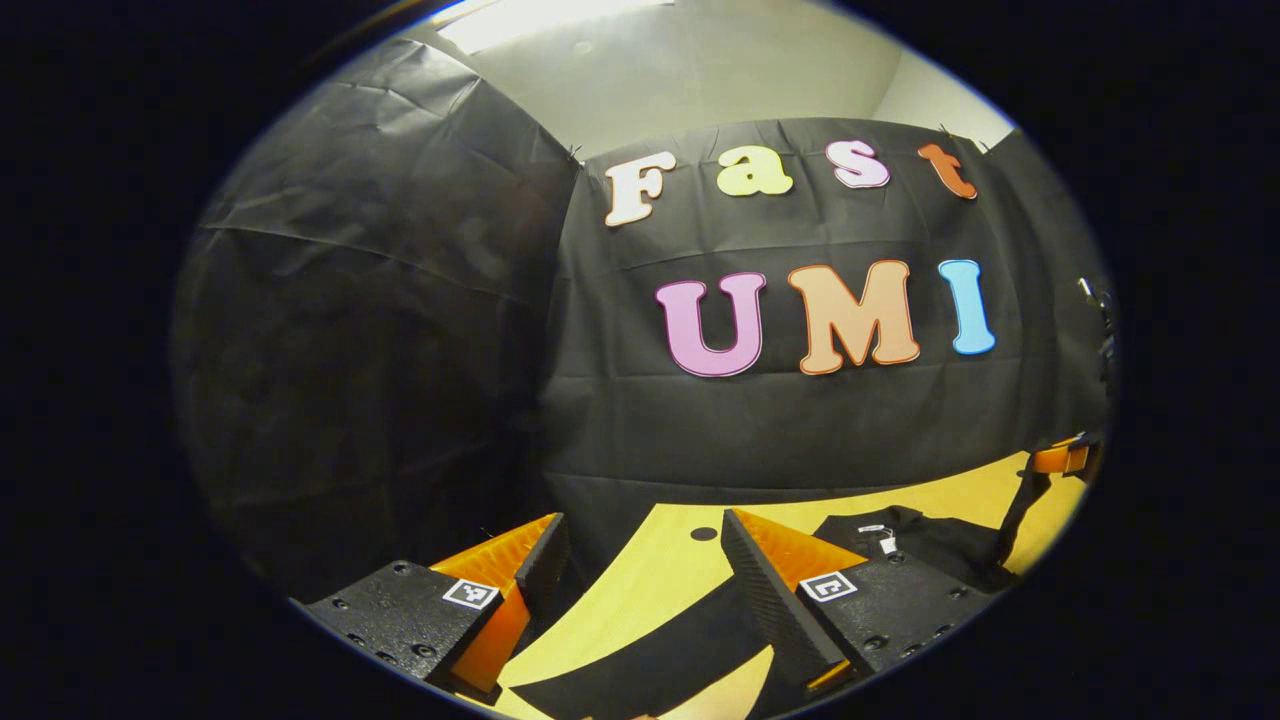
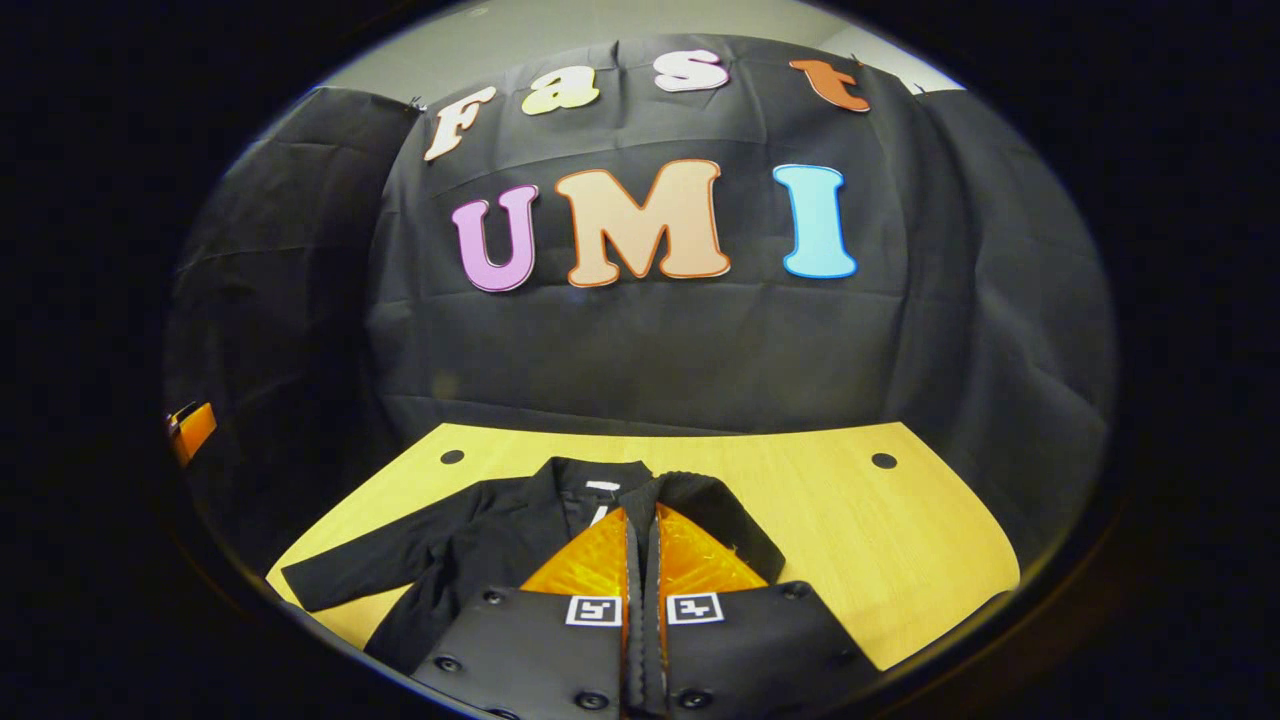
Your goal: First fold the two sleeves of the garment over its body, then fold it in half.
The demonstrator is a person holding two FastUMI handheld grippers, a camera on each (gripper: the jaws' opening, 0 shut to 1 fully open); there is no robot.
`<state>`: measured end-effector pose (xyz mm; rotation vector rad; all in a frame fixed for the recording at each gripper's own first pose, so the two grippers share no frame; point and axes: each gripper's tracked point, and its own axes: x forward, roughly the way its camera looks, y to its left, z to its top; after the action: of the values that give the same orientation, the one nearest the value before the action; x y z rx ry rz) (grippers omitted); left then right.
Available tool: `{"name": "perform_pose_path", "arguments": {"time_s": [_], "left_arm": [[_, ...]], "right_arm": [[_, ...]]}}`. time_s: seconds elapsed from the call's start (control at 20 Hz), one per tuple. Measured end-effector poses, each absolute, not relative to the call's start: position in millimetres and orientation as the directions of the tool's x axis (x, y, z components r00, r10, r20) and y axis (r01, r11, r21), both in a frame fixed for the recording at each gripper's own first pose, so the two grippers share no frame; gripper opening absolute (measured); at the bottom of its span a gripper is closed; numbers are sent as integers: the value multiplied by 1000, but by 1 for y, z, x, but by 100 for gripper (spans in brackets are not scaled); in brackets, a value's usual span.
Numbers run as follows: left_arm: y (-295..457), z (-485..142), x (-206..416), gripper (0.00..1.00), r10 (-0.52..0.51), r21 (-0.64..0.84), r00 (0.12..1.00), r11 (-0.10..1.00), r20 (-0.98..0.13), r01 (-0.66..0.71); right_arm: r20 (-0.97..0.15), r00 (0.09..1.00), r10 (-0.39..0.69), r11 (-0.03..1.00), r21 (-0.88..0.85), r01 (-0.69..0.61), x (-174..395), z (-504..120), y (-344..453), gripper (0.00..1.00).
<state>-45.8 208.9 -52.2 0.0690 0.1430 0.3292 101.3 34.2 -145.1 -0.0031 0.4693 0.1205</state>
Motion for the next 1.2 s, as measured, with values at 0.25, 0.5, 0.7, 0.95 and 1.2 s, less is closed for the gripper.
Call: {"name": "perform_pose_path", "arguments": {"time_s": [0.25,0.5,0.7,0.95,1.2], "left_arm": [[236,-60,-49,99,332,97,933,942,-141,-321],[266,-73,-61,93,352,107,921,935,-169,-338],[288,-79,-71,94,379,127,908,924,-179,-361],[309,-95,-83,94,406,144,889,913,-212,-382],[322,-110,-93,94,421,173,874,905,-244,-388]], "right_arm": [[-455,876,158,982,-17,-186,113,-147,90,2],[-496,844,205,968,-25,-250,123,-165,143,2],[-533,812,239,955,-25,-297,127,-185,181,2],[-565,781,265,940,-30,-340,132,-207,219,2],[-606,747,274,929,-34,-369,131,-229,241,2]]}}
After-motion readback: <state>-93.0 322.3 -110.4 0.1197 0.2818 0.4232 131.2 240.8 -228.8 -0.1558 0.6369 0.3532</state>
